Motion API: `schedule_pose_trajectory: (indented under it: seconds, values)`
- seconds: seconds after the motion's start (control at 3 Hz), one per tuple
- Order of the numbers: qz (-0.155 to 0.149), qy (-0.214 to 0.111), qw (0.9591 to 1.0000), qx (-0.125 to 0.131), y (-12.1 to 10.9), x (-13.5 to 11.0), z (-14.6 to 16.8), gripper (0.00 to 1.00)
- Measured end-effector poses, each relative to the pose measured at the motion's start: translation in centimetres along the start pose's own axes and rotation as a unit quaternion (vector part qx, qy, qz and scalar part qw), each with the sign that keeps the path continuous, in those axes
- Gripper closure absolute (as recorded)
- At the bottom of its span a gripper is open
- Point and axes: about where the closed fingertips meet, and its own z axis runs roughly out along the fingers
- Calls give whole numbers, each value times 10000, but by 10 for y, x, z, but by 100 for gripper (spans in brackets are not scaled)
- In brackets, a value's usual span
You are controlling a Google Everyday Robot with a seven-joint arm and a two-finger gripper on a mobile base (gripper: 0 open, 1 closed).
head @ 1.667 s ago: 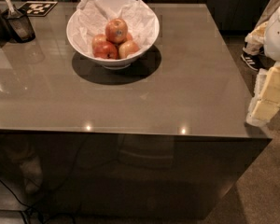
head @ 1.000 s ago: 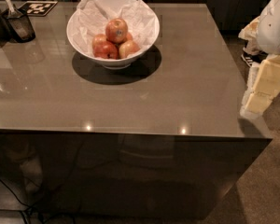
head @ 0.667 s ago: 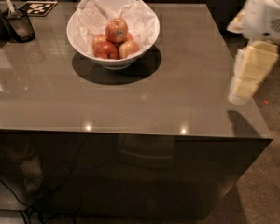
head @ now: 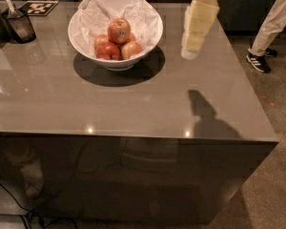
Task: Pick apple from white bowl
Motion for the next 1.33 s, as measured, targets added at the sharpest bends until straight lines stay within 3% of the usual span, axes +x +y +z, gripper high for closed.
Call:
schedule_pose_trajectory:
  seconds: [0.33,0.67,1.0,1.33]
  values:
    - [-87,-172,9997,176,-9,-17,-1,0]
    - [18,-502,9987,81,-19,-39,14,0]
    - [2,-705,9975,-62,-39,-82,32,0]
    - [-209,-789,9967,-43,-67,-136,48,0]
